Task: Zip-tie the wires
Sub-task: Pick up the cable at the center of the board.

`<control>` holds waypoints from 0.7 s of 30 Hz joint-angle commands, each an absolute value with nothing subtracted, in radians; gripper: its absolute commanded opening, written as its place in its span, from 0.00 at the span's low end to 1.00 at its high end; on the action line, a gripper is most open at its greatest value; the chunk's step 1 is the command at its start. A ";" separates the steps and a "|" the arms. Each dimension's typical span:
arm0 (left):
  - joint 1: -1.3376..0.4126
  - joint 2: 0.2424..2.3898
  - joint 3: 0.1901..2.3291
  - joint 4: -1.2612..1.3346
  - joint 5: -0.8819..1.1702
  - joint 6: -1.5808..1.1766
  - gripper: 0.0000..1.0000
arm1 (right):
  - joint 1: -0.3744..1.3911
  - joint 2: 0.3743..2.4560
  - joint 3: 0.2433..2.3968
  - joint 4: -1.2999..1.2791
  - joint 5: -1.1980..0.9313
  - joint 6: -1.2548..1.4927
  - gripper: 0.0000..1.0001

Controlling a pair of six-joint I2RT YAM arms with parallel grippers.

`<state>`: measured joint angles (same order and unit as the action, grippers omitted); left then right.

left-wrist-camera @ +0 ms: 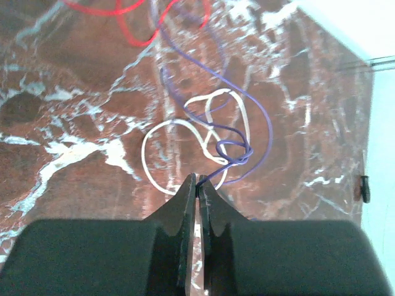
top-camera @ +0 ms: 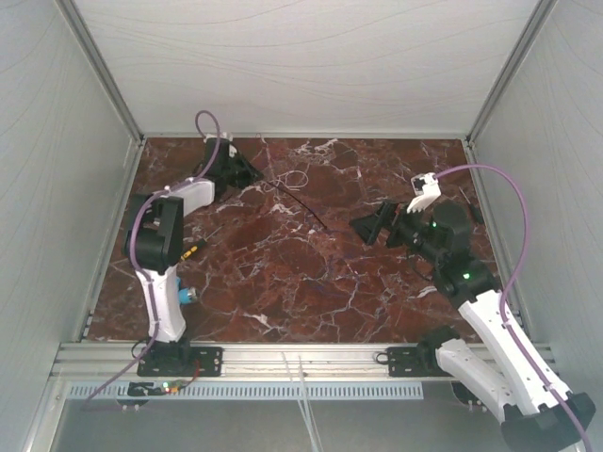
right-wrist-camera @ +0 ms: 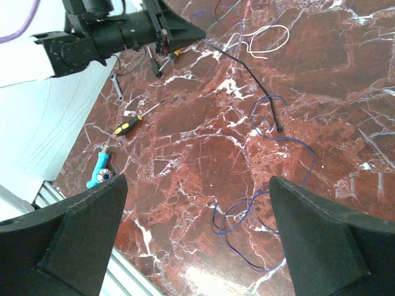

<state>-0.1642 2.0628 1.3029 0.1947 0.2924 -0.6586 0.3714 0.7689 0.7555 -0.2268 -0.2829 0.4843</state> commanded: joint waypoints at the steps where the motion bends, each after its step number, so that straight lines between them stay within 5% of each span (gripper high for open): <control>1: -0.174 1.935 1.336 0.178 0.286 -0.607 0.00 | 0.377 0.711 0.743 -0.240 -0.263 0.492 0.97; 14: -0.279 1.775 1.619 -0.276 0.011 -0.390 0.00 | 0.379 0.711 0.754 -0.225 -0.233 0.499 0.95; 21: -0.496 1.773 1.718 -0.132 -0.728 0.145 0.00 | 0.383 0.759 0.746 -0.168 -0.265 0.513 0.93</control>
<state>-0.4034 1.7935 1.6695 -0.2676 -0.2268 -0.2676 0.3721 0.7448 0.7502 -0.2321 -0.2474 0.4995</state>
